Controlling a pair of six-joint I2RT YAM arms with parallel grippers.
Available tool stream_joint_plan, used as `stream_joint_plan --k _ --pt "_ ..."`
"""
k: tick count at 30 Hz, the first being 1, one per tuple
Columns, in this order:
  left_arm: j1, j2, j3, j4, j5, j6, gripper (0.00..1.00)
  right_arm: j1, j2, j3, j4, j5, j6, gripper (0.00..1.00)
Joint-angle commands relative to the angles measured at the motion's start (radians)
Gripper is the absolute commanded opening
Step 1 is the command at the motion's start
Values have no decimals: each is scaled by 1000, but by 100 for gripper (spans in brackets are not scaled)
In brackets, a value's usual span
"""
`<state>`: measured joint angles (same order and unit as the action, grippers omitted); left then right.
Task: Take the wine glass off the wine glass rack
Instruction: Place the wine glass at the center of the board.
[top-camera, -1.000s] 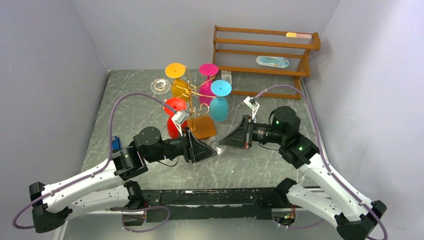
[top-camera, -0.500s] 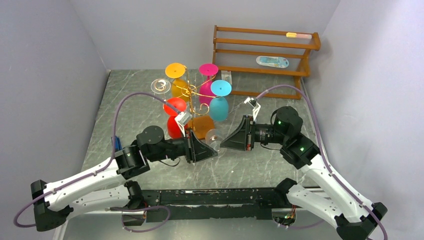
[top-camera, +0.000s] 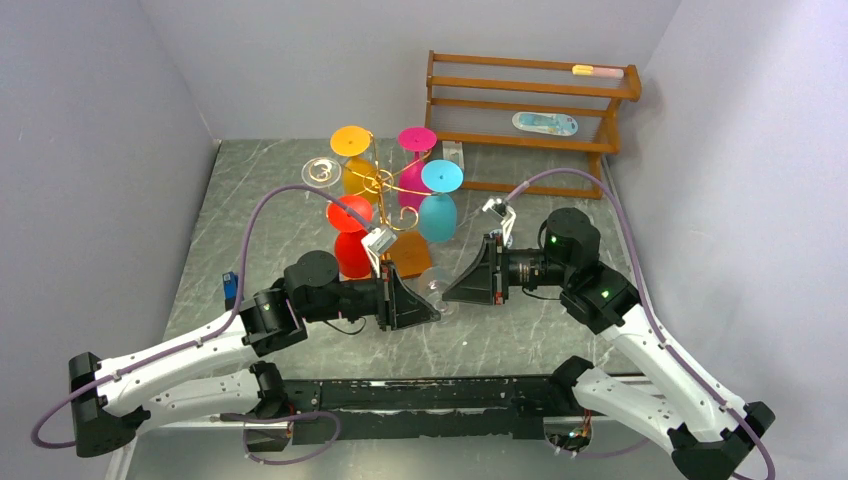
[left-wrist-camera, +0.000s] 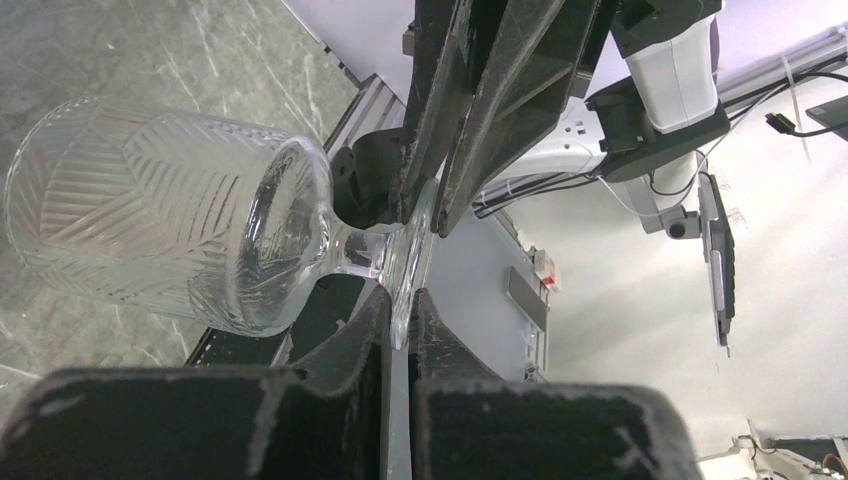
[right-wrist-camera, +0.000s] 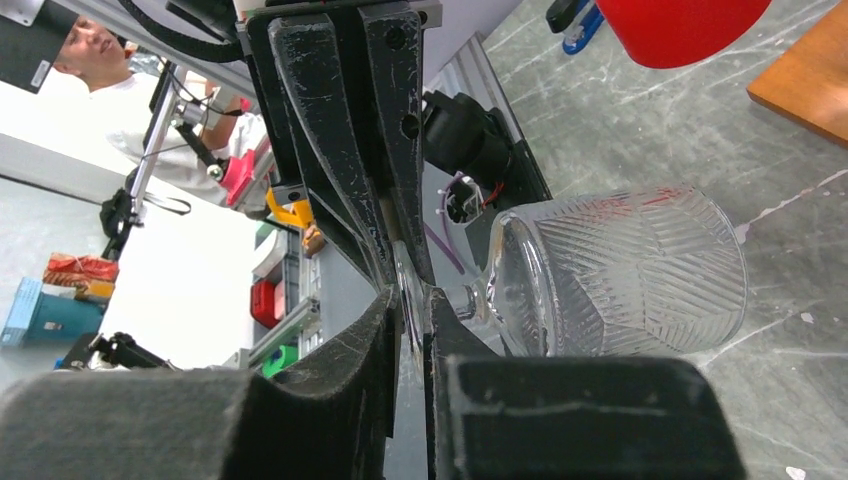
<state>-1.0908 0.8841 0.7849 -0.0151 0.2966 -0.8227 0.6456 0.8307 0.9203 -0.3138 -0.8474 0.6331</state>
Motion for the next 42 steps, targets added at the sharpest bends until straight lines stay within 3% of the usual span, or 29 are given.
stream_joint_plan --k 1,4,6,10,17,23,28,33,39,42 --pt "-6 7 42 74 6 24 5 5 -24 8 28 -52 1 13" --pt "-6 6 44 71 0 25 5 6 -15 8 28 -82 -9 24" --pt "-6 6 45 73 -2 24 5 6 -6 15 9 -84 -26 26" --pt "-7 12 41 88 2 19 5 6 -3 21 -28 -102 -58 21" --pt "-7 22 37 118 1 7 5 5 -8 46 -117 -66 -114 0" --pt "-10 49 52 75 12 15 36 6 -33 31 -43 -4 -22 0" --pt "-24 65 57 62 1 11 40 6 -61 22 -15 35 6 0" --pt "-33 70 43 94 2 -8 31 5 -65 8 -4 33 14 0" --pt "-35 68 45 85 -13 -10 6 5 -62 36 -62 48 -31 2" --pt "-37 70 44 77 5 3 5 6 -55 76 -128 101 -68 34"
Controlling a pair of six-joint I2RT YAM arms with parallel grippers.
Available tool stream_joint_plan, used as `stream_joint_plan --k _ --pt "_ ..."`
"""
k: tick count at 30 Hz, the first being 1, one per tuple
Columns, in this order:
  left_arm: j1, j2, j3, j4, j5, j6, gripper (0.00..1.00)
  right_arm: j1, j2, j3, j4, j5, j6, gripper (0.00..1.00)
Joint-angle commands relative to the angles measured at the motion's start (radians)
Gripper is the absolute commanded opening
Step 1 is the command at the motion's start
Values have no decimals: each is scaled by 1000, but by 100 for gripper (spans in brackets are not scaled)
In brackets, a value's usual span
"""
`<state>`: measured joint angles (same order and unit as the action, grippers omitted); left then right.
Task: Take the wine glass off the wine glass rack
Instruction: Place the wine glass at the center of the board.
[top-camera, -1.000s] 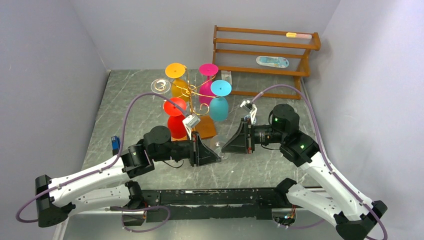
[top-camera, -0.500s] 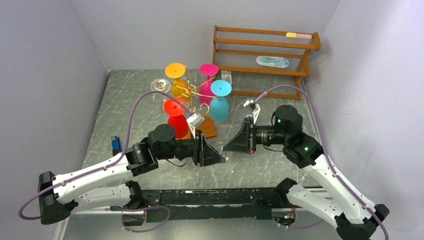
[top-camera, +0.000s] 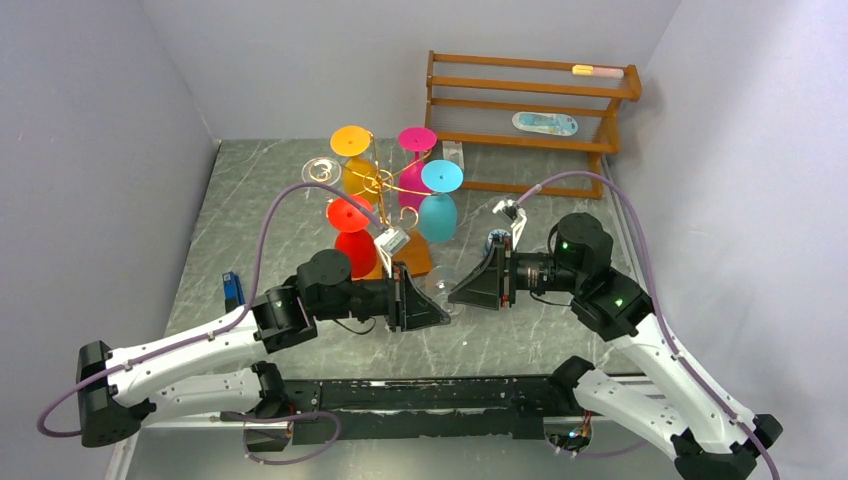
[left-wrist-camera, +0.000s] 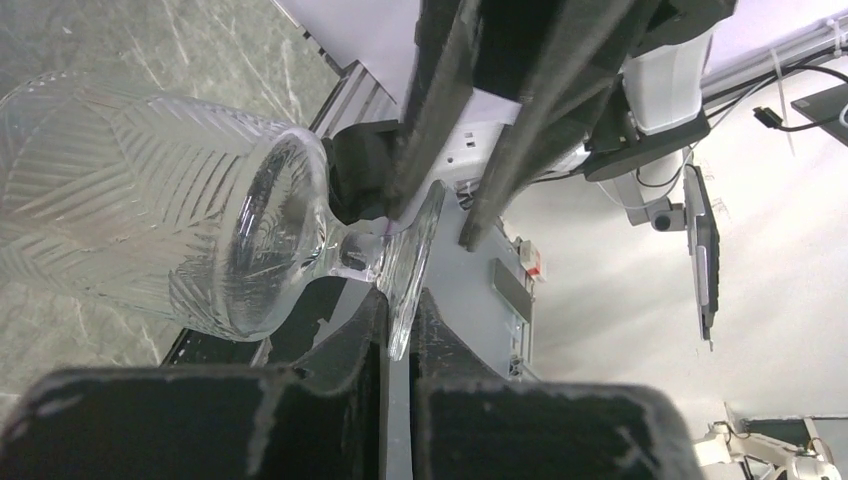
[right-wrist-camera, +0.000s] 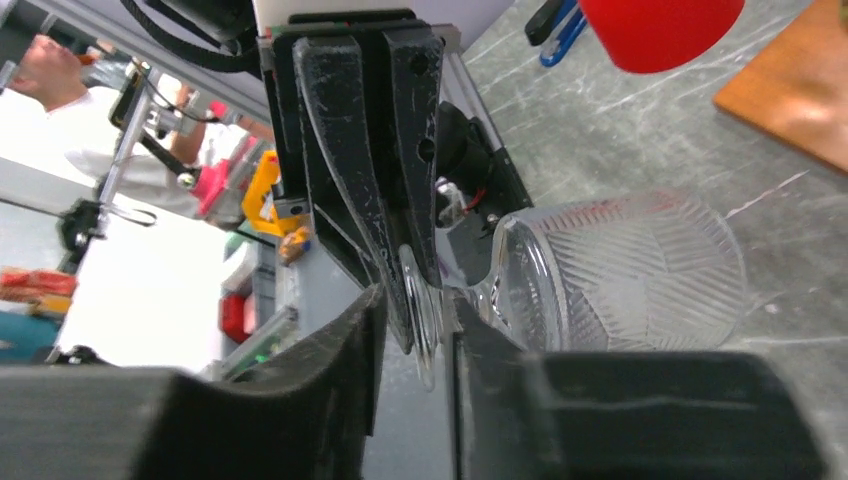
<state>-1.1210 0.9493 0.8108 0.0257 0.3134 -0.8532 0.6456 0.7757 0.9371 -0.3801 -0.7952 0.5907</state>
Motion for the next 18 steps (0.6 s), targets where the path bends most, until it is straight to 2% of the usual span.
stream_joint_plan --k 1,5,8,10,14,16,18 --pt "-7 4 19 30 -5 40 5 5 1 77 -83 75 -43 43" --pt "-12 -12 7 31 30 80 5 5 -2 158 -195 259 -87 77" --pt "-16 -26 6 21 51 121 5 5 17 209 -314 512 -103 92" --pt "-21 -35 9 -7 59 157 5 5 46 226 -375 635 -95 94" --pt "-25 -50 15 -55 86 235 5 0 84 191 -402 694 -65 95" --pt "-25 -55 19 -72 68 271 5 -21 86 151 -385 685 -46 96" --pt "-26 -68 8 -59 78 310 5 -69 68 95 -318 588 -29 96"
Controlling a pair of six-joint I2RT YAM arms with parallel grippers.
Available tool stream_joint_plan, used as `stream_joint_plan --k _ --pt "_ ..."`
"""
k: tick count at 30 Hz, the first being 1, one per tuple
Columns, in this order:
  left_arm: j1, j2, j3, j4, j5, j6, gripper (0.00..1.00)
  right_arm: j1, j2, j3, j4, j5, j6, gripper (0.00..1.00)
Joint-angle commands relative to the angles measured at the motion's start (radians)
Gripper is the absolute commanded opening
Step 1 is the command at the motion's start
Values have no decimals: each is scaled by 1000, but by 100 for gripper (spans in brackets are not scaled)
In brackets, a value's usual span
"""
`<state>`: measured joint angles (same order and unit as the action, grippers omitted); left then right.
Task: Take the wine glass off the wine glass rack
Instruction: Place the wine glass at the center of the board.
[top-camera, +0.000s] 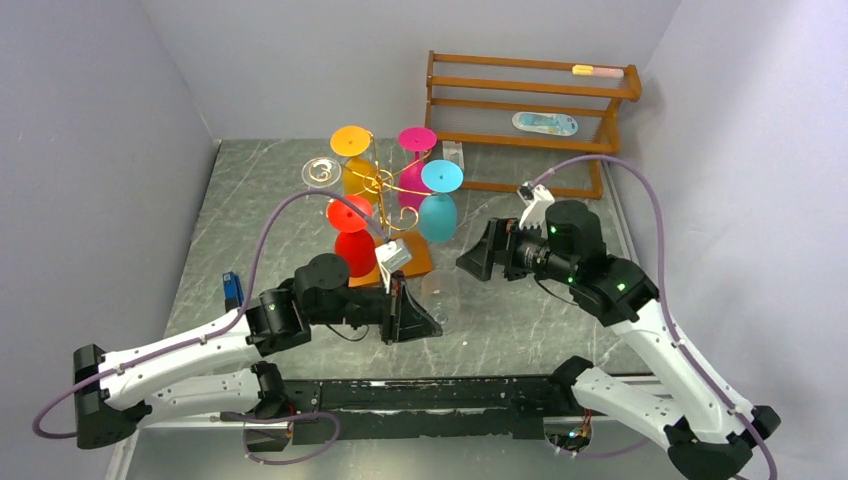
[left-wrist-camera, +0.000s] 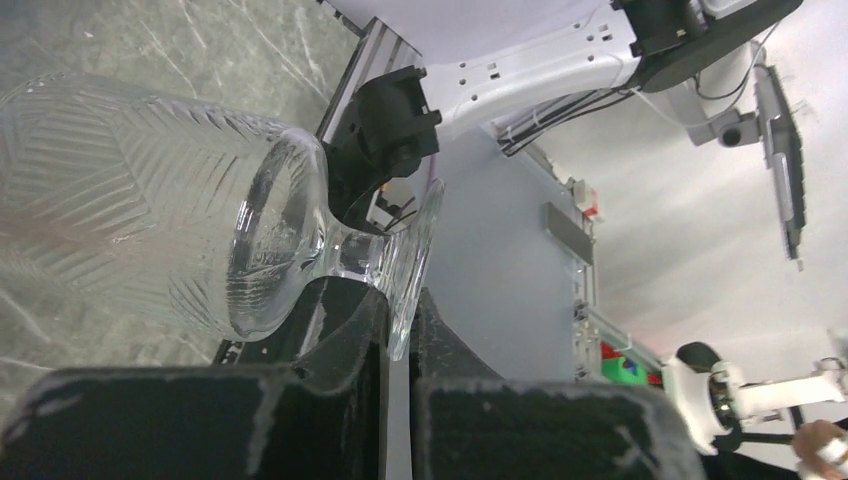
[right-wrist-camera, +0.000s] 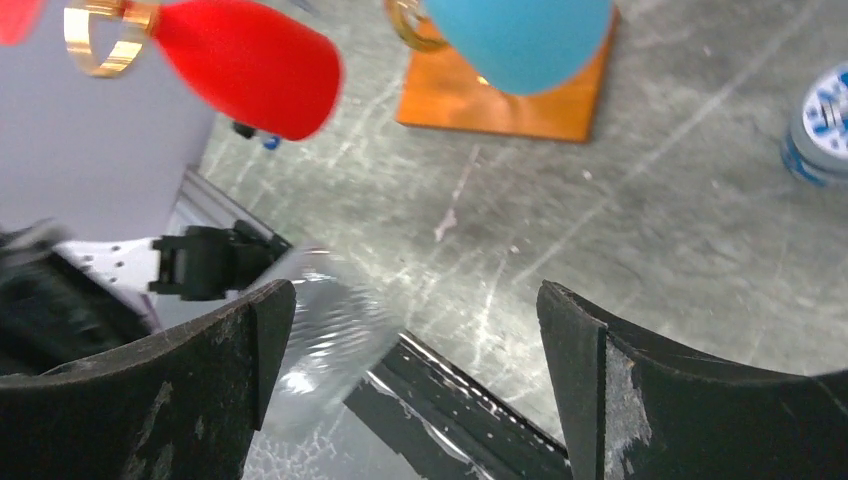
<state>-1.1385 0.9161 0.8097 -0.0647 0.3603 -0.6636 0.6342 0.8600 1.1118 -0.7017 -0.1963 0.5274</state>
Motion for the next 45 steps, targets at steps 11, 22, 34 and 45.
stream_joint_plan --k 11,22,34,45 --pt "-9 -84 -75 48 128 354 5 -420 -62 -310 473 -879 186 95" --pt "-9 -129 -144 149 225 535 5 -420 -37 -378 581 -1045 192 92" --pt "-9 -128 -110 136 257 639 5 -277 3 -310 679 -1123 288 86" --pt "-10 -123 -108 160 277 645 5 -76 36 -306 730 -1109 317 60"
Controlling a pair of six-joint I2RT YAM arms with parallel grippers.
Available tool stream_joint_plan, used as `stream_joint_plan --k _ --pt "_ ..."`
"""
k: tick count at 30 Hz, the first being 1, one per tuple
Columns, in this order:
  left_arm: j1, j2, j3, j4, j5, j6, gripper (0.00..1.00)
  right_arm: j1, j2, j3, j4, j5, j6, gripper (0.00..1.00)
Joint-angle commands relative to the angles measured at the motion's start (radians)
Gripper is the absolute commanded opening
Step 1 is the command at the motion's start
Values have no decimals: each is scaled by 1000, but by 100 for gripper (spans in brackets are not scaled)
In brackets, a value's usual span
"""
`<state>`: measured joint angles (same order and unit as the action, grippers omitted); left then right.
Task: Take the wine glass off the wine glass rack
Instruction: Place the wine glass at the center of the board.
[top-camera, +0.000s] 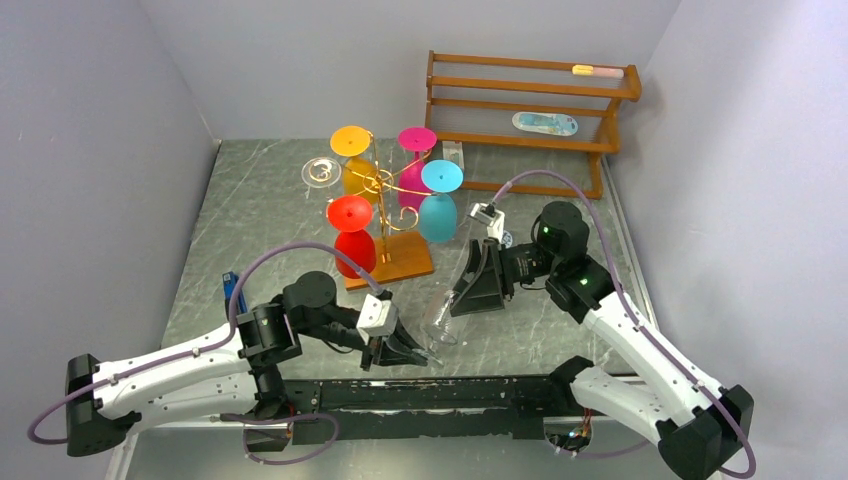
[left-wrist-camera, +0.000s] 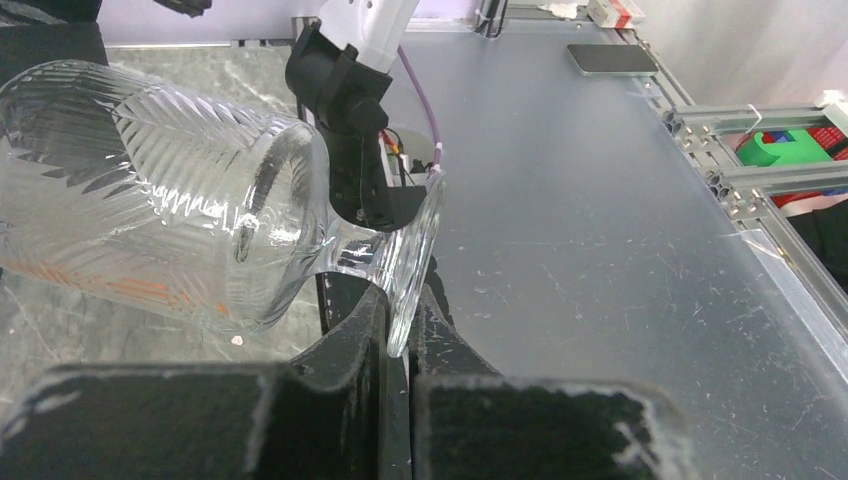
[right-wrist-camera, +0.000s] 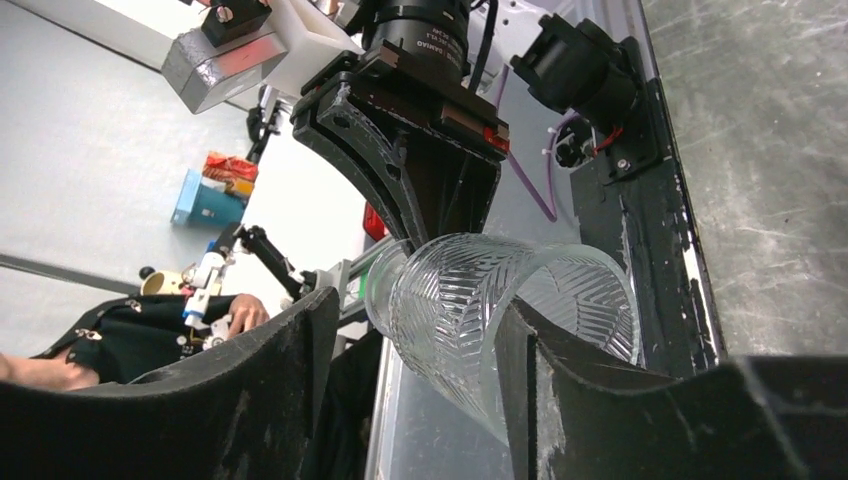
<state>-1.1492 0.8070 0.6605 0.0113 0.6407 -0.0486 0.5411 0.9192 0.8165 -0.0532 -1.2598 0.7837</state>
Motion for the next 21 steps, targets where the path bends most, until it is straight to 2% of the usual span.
stream_joint_plan --k 1,10,14,17,21 --pt "2 -18 42 79 -9 32 5 19 -28 -11 105 -56 80 57" --pt "2 -37 51 21 -63 91 5 22 -37 26 63 -113 102 43" --pt "2 -8 64 16 -71 100 5 40 -34 8 195 -128 222 41" --pt "2 4 70 9 -85 107 5 43 -23 36 111 -121 153 34" --pt "2 -1 52 28 -88 96 5 44 -32 33 108 -134 156 24"
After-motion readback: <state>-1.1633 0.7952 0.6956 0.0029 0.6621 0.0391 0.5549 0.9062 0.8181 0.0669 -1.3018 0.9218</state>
